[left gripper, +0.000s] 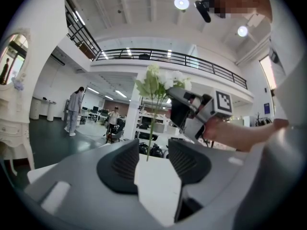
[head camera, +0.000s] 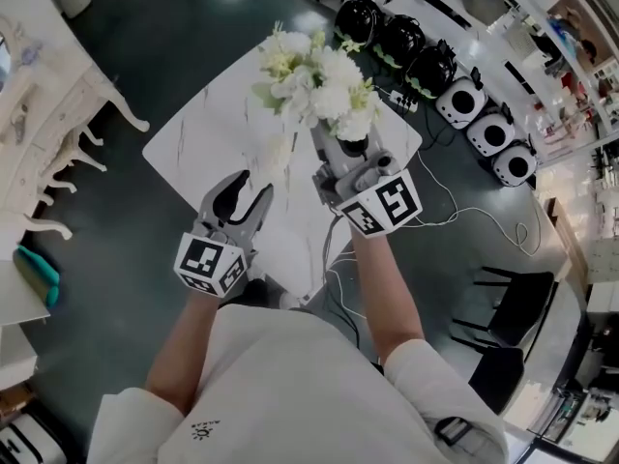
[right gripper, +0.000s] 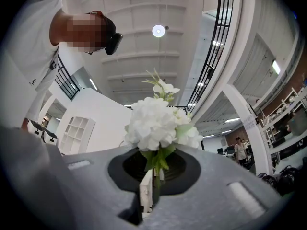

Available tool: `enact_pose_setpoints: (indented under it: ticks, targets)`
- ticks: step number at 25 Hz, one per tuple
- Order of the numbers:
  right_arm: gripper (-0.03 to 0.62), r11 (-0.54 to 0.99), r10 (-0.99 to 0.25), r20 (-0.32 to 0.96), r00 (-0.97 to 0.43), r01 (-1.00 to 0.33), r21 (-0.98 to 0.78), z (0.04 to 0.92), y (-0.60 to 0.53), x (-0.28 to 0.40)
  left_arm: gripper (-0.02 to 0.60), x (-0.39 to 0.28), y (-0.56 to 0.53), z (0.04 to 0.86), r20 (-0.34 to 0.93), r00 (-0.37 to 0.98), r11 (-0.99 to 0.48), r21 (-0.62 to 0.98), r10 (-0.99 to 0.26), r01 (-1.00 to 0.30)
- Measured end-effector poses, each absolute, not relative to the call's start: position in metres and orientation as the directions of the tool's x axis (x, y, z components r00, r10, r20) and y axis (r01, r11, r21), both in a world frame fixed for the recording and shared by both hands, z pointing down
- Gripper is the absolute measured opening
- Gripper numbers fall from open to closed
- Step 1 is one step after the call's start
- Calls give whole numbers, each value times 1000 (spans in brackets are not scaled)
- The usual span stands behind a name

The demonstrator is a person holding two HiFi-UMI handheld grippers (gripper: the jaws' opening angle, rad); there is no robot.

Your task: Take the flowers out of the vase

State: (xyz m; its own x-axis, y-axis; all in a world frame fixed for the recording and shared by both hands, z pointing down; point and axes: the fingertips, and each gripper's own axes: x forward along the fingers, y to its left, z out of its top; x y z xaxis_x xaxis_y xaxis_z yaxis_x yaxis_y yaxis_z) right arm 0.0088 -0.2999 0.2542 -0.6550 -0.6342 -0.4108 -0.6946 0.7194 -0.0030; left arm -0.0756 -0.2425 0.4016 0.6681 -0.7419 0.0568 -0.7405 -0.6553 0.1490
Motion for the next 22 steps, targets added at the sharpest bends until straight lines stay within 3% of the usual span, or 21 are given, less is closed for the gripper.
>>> enact_pose_setpoints:
  ticks: [22]
  targets:
    - [28, 694, -678, -389, -624, -718, -58, 261, -212, 79, 155, -49, -194, 379, 52, 649, -641, 118, -759, -759]
